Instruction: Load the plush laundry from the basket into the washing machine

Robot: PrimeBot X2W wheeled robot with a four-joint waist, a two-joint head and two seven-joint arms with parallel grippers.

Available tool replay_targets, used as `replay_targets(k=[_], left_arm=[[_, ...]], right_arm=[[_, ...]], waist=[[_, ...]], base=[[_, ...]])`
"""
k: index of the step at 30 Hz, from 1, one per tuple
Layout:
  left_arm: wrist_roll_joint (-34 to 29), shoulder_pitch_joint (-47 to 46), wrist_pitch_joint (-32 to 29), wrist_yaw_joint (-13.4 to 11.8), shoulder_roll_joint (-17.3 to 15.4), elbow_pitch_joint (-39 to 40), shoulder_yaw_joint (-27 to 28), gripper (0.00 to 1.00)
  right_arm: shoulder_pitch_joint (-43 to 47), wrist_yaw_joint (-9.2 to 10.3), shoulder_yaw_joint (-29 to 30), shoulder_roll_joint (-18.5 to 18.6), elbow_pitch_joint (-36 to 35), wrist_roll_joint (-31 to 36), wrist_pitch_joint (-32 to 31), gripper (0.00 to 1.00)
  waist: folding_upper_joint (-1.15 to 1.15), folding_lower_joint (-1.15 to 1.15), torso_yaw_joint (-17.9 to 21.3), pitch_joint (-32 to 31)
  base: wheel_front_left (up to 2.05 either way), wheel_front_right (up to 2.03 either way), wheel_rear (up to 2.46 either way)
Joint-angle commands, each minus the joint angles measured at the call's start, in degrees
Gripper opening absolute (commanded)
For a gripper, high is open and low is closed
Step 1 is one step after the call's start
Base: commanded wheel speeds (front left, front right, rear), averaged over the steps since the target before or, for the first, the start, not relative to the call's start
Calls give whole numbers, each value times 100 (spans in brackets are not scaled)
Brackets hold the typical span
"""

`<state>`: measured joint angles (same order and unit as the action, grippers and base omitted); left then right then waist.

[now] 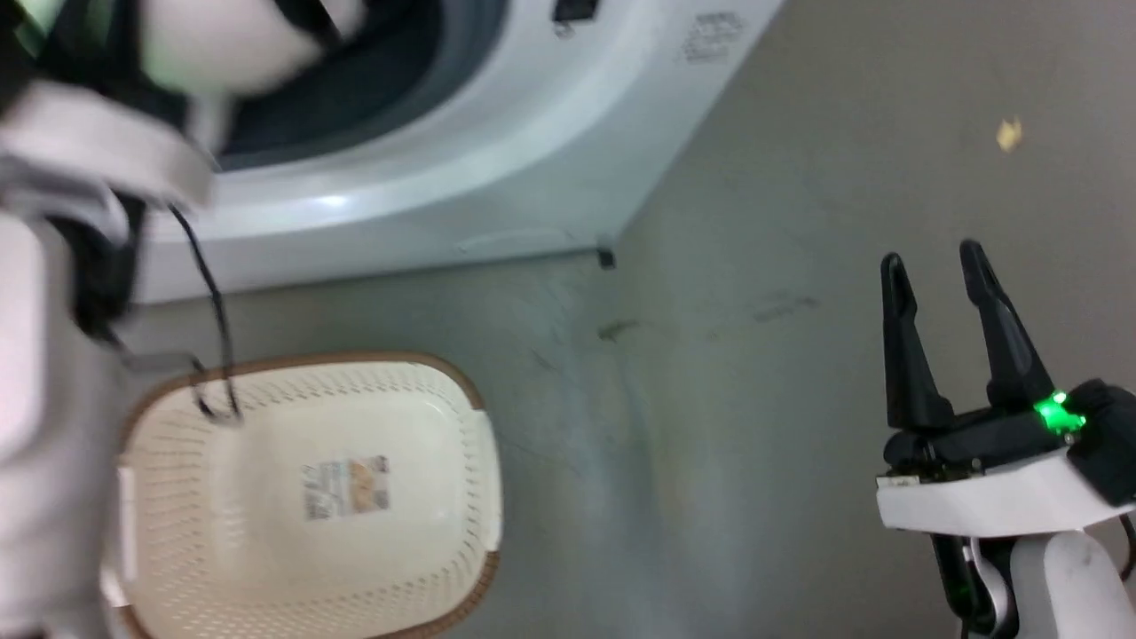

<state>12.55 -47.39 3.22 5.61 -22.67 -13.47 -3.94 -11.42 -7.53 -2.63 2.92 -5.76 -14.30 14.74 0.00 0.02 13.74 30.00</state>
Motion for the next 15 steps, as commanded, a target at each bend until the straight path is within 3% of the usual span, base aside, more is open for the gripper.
replay_targets(k=[1, 9, 15], left_arm=[[-49, -153, 6, 21, -36, 13, 2, 0], [-404, -2091, -602, 79, -651, -1375, -173, 0], [-535, -2804, -886, 112, -925, -2466, -332, 0]], right_arm=[[-50, 4, -7, -4, -29, -27, 26, 100], [-232, 4, -140, -4, 38, -254, 26, 100], [-252, 4, -256, -4, 25, -357, 26, 100]], waist=[[0, -2, 387, 420], [0, -2, 768, 926], [0, -2, 884, 1124]], base=[[0, 0, 0], [0, 0, 0], [0, 0, 0]])
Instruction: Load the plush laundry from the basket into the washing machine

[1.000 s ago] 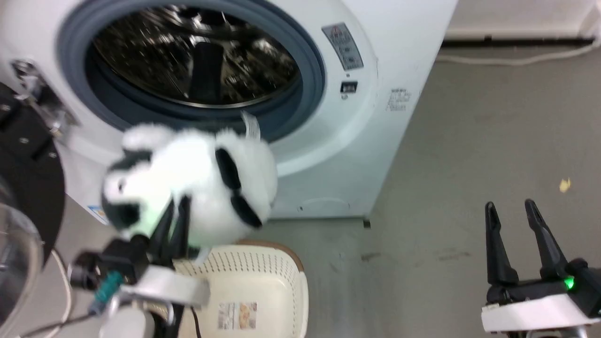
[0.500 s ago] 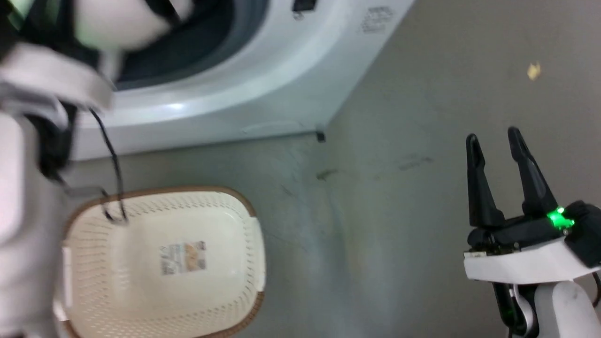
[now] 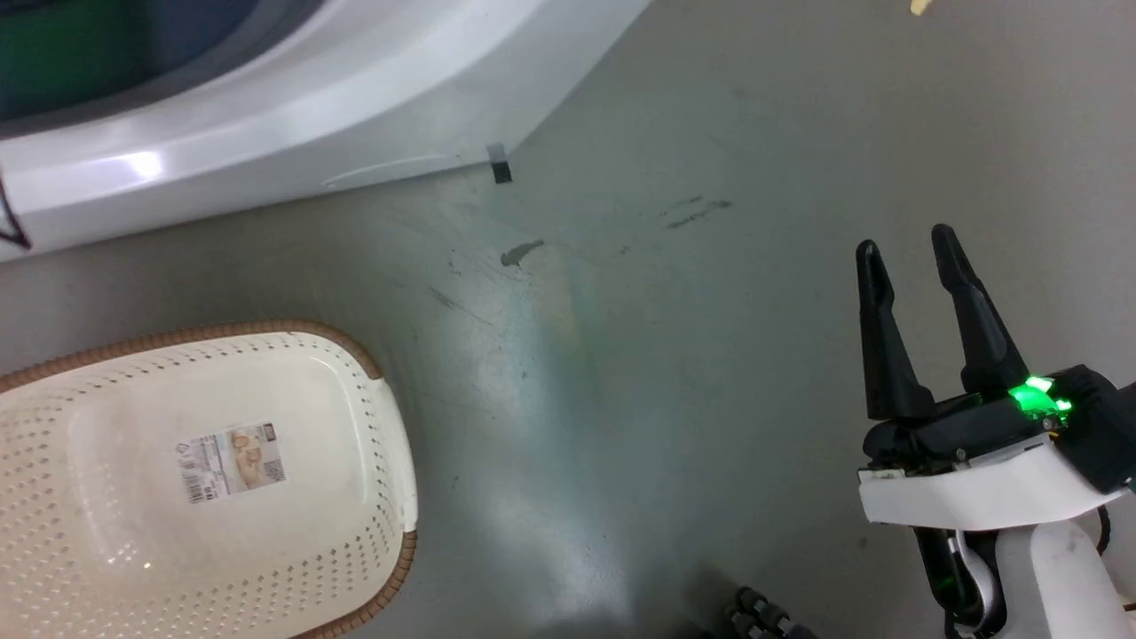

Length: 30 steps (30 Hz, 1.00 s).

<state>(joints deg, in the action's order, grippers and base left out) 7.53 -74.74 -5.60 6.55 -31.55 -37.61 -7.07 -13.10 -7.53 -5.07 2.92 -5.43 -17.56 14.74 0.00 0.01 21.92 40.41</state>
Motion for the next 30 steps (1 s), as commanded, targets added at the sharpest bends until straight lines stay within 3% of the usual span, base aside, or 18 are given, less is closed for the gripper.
replay_targets(k=[1, 6, 12, 13, 14, 20, 25, 30], left_arm=[[-40, -109, -48, 27, -57, -220, -65, 0], [38, -225, -135, 64, -45, -824, -267, 0], [217, -167, 225, 85, 115, -1333, -516, 0], [251, -137, 291, 86, 149, -1393, -522, 68], [274, -97, 355, 86, 184, -1451, -541, 100], [441, 360, 968, 90, 480, -1712, -698, 100], [712, 994, 1677, 92, 908, -1793, -884, 100], [1094, 1896, 2004, 92, 1302, -1632, -838, 100]], right_arm=[[-86, 4, -15, -4, -8, -43, 26, 100], [-67, 4, 2, -4, -11, -63, 26, 100], [-87, 4, 77, -4, 26, 87, 26, 100], [-80, 4, 102, -4, 28, 118, 26, 100], [-71, 4, 132, -4, 36, 150, 26, 100], [14, 4, 330, -4, 100, 484, 26, 100], [234, 4, 456, -4, 165, 1026, 26, 100], [602, 4, 600, -4, 251, 1329, 26, 100]], waist=[[0, -1, 71, 100], [0, -1, 35, 158], [0, -1, -148, -89], [0, -1, -184, -148], [0, -1, -226, -217], [0, -1, -572, -812], [0, -1, -966, -1572], [0, -1, -1356, -2415]], base=[[0, 0, 0], [0, 0, 0], [0, 0, 0], [0, 0, 0], [0, 0, 0], [0, 0, 0], [0, 0, 0], [0, 0, 0]])
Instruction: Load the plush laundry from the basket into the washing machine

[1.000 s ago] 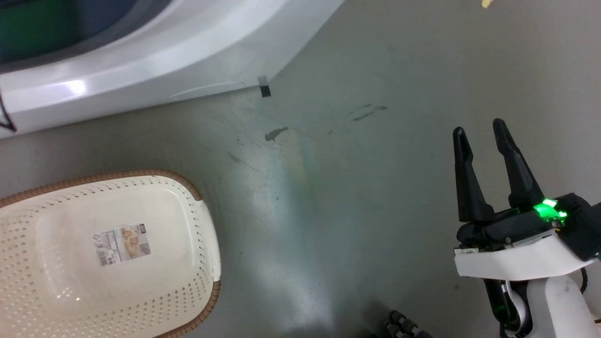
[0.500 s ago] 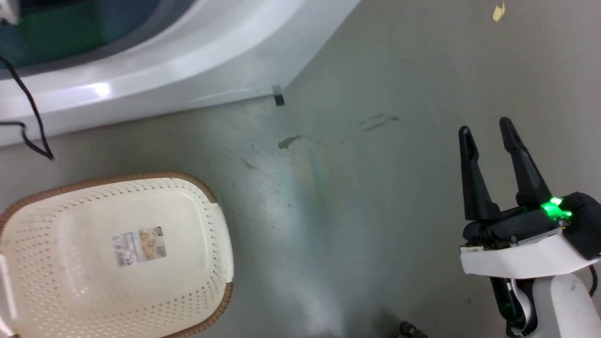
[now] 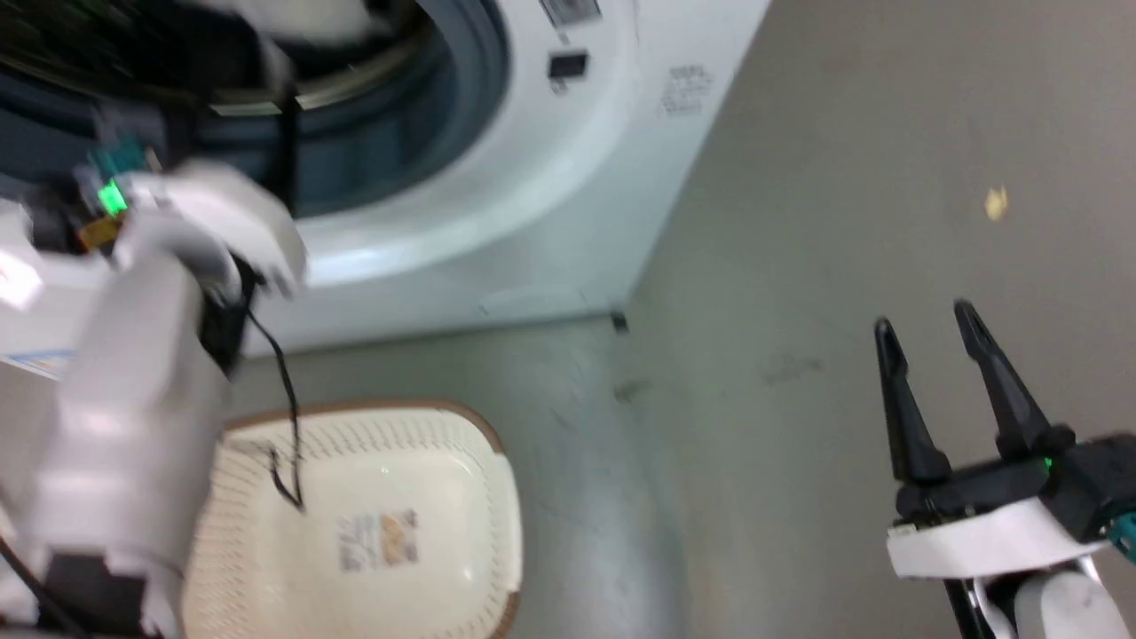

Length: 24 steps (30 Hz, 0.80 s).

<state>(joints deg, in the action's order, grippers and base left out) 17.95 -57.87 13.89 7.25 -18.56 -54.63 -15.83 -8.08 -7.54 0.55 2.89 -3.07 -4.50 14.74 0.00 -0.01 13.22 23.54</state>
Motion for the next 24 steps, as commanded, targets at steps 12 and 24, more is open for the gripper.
replay_targets(k=[12, 24], left_arm=[[172, 3285, 109, -441, 366, 2465, 577, 100], [-79, 5935, 110, -927, 866, 4661, 849, 100]], right_arm=[[794, 5, 201, -2, 104, 282, 26, 100], [1236, 5, 153, -2, 185, 83, 26, 100]], waist=[[0, 1, -1127, -2032], [0, 1, -1422, -2443]], base=[[0, 0, 0], [0, 0, 0]])
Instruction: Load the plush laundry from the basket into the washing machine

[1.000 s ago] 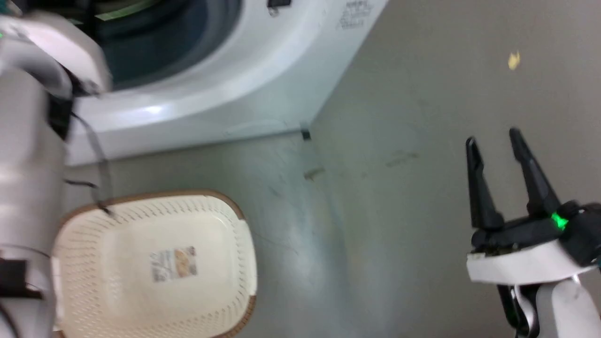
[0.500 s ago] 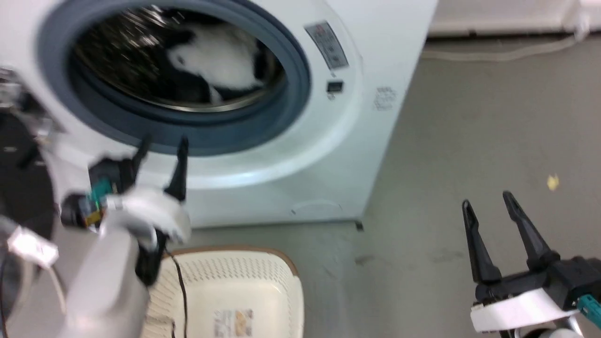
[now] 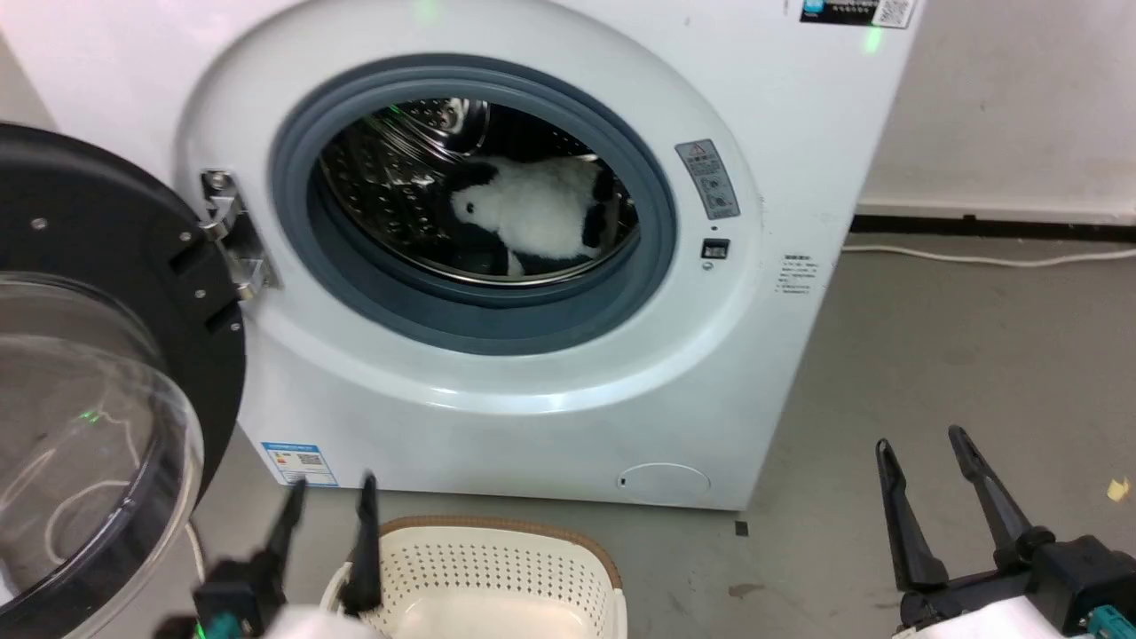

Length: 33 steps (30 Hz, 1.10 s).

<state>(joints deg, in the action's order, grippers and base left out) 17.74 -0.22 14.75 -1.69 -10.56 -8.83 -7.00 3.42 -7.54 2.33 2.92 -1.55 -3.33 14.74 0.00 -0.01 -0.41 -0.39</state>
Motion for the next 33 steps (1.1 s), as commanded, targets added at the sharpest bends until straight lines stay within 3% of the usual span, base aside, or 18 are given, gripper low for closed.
replay_targets(k=[1, 19, 20, 33], left_arm=[[-92, 287, 24, -40, 114, 137, -53, 100], [-493, 361, 25, 264, 290, -21, -27, 100], [-466, 455, -3, 249, 275, -9, -44, 0], [-568, 424, -132, 238, 312, 67, 19, 0]], right_arm=[[96, 5, -49, -4, 49, -46, 26, 100], [167, 5, -189, -4, 486, -90, 26, 100], [87, 0, -177, 0, 482, -76, -2, 0], [47, 0, -179, 0, 454, -43, -129, 0]], waist=[[0, 1, -70, -54], [0, 1, -99, -58], [0, 1, -99, -58], [0, 1, -87, -50]], base=[[0, 0, 0], [0, 0, 0], [0, 0, 0], [0, 0, 0]])
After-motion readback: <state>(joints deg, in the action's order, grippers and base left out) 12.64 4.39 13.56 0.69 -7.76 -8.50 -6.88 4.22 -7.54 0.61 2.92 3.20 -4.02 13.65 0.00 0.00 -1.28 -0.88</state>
